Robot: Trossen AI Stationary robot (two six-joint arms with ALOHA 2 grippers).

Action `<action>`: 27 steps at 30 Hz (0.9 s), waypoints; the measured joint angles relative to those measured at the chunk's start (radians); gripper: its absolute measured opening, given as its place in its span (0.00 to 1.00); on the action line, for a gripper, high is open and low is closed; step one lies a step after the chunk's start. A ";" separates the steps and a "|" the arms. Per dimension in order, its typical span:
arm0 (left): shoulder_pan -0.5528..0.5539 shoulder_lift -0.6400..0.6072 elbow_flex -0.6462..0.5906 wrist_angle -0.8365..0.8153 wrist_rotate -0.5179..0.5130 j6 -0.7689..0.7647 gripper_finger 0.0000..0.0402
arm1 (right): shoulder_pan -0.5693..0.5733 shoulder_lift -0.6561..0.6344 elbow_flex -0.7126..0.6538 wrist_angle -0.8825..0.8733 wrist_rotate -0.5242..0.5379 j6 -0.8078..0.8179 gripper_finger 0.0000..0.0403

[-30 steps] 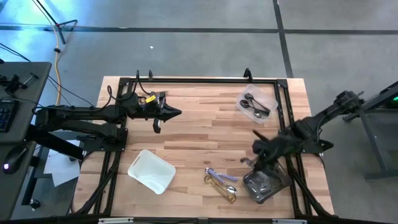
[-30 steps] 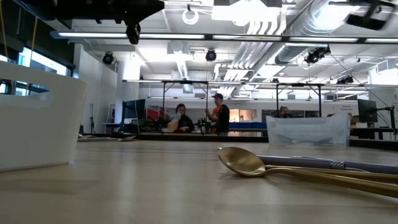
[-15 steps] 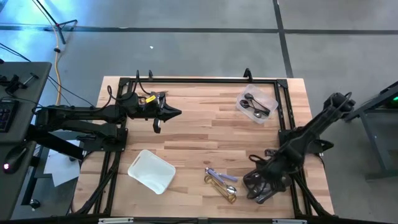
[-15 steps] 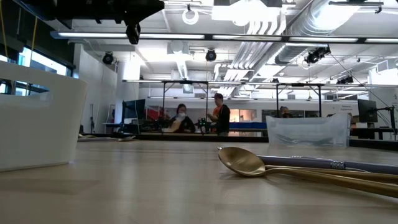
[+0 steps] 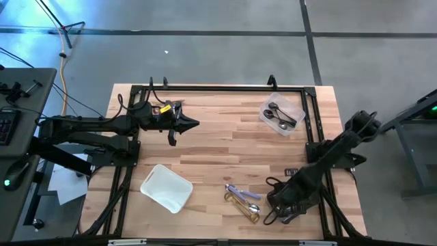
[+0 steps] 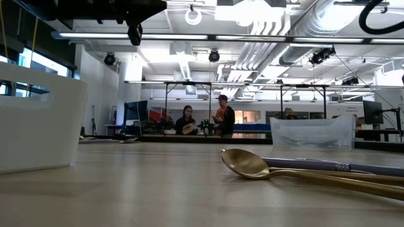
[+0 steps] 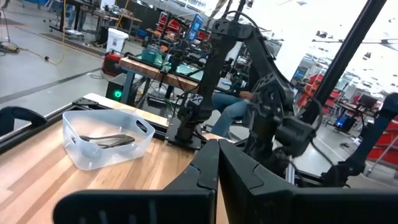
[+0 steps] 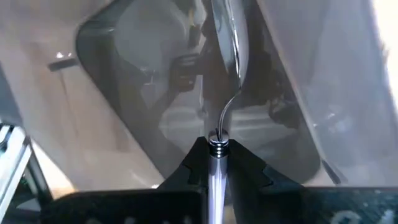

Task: Sort silverware by color (type)
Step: Put the violet spoon into the black bin

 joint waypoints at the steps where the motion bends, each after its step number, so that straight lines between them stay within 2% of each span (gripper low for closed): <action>1: 0.000 0.000 0.000 0.000 0.000 -0.002 0.00 | 0.000 0.017 0.000 0.006 0.000 -0.001 0.04; 8: 0.000 0.000 0.000 0.000 0.000 -0.003 0.00 | 0.000 0.120 0.003 0.014 0.015 -0.016 0.04; 15: 0.000 0.000 0.000 0.000 0.001 -0.010 0.00 | 0.000 0.146 0.005 0.040 0.019 0.006 0.05; 22: 0.000 0.000 0.000 0.000 0.001 -0.010 0.00 | -0.001 0.148 0.003 0.044 0.023 0.071 0.17; 27: 0.000 0.000 0.000 0.000 0.001 -0.010 0.00 | 0.000 0.149 0.003 0.046 0.018 0.097 0.21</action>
